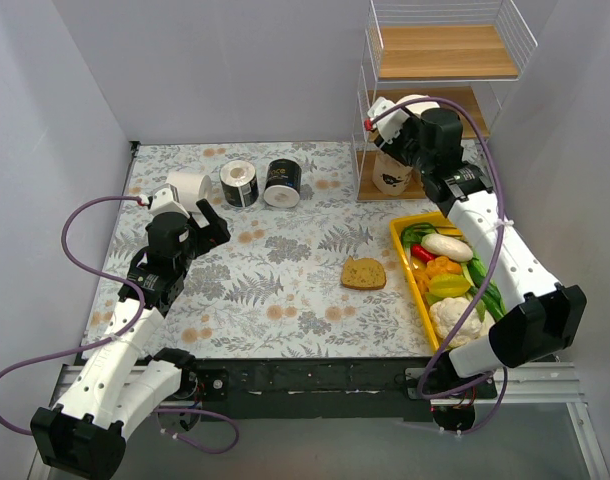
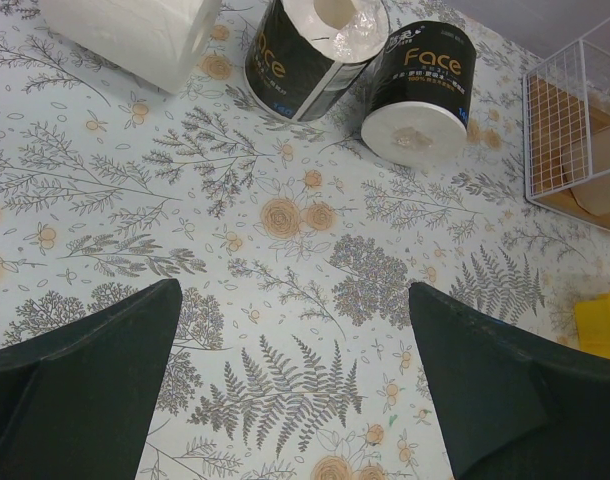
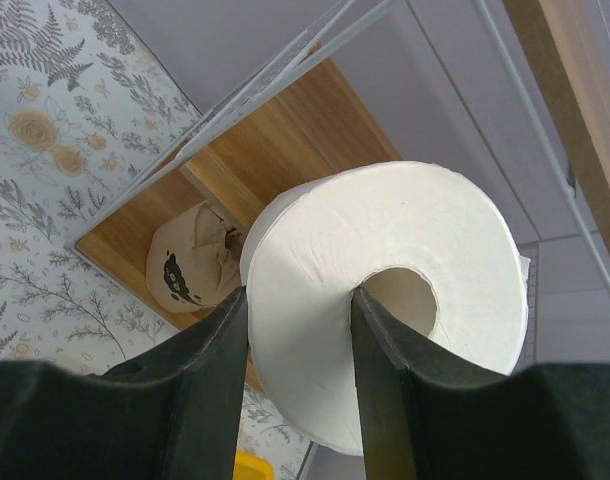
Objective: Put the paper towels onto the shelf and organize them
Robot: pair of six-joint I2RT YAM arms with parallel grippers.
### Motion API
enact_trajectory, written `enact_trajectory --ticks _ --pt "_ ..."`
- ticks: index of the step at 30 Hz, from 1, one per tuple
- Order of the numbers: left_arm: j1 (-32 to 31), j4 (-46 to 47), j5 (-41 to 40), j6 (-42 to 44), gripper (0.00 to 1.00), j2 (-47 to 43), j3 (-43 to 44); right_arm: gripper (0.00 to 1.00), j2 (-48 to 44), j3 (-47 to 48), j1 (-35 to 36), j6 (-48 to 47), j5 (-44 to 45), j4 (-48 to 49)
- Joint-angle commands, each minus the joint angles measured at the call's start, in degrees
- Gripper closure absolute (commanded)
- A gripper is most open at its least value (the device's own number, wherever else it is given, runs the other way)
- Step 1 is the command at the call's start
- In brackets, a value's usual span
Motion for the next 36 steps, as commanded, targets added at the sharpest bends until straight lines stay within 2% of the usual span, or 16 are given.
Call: enact_trajectory --ticks 1,22,29,33,36 --pt "-0.2 0.3 -0.4 0.4 0.02 -1.0 -0.2 0.64 0.1 4.2 -1.8 -2.1 -1.8 8.2" --pt "-0.4 0.2 -1.1 0.6 0.02 -1.1 -0.3 0.66 6.0 9.3 -3.9 -5.1 -7.9 9.3" --pt "-0.3 0.2 -1.1 0.6 0.02 -1.1 -0.2 0.64 5.1 5.2 -5.6 -6.9 -12.0 14.8" --pt "-0.4 0.2 -1.1 0.5 0.02 -1.0 -0.3 0.63 6.0 5.9 -6.3 -7.4 -12.8 14.7" --pt "-0.5 0.2 -1.2 0.6 0.02 -1.0 -0.3 0.58 6.2 5.5 -6.5 -7.8 -13.8 15.3"
